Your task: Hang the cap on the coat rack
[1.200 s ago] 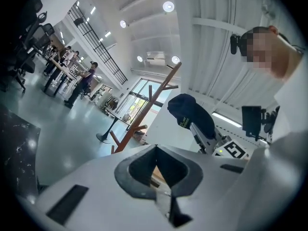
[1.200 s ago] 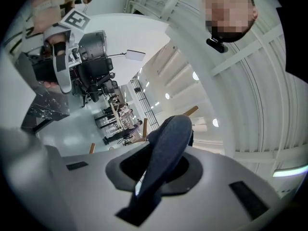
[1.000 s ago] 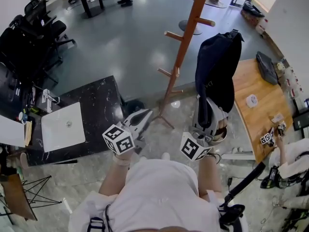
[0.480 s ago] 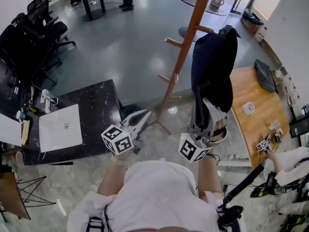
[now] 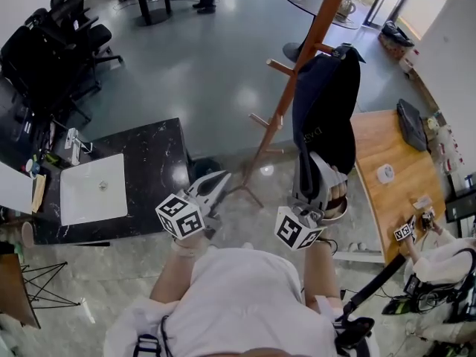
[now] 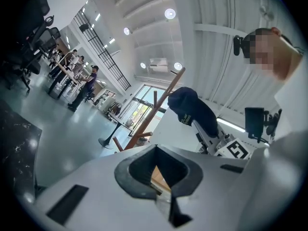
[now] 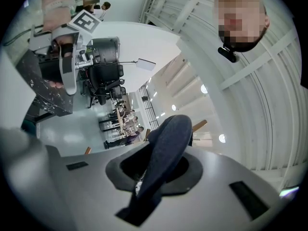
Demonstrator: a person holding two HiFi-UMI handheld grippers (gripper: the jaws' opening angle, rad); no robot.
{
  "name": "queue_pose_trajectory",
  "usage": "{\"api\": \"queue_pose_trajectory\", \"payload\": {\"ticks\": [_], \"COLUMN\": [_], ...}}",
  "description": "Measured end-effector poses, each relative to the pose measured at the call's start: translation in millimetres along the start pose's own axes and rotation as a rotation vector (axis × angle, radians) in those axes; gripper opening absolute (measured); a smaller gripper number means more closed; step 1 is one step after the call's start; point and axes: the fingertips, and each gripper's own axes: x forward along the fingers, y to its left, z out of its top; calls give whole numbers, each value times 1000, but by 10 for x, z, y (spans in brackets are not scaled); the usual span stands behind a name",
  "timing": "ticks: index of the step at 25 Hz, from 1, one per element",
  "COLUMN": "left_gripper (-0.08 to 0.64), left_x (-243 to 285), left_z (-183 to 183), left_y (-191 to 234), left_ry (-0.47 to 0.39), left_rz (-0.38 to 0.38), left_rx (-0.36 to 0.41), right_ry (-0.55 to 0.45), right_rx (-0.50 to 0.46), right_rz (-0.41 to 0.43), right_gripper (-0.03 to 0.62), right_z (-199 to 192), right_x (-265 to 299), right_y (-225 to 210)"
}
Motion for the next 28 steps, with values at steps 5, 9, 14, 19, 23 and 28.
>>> {"api": "queue_pose_trajectory", "payload": {"ticks": [5, 9, 14, 19, 23, 28], "left_gripper": [8, 8, 8, 8, 8, 8], "left_x": [-84, -172, -293, -431, -534, -693], "left_z": [25, 31, 33, 16, 22, 15], "left_y": [43, 96, 144, 175, 188, 277], "left_ry": [-9, -17, -25, -32, -42, -45], "left_rz": [35, 68, 112, 157, 197, 257], "left_rx": [-6, -9, -8, -6, -6, -1], "right_ry": [-5, -9, -13, -15, -10, 11], "right_rx": [22, 46, 78, 118, 159, 215], "right_rz": [21, 43, 57, 104, 159, 225], "right_gripper": [78, 78, 80, 80, 81, 150], "right_z": [1, -2, -3, 15, -10, -68], "right_x": [57, 100, 152, 167, 204, 309], "right_y": [48, 165, 281, 482, 688, 986]}}
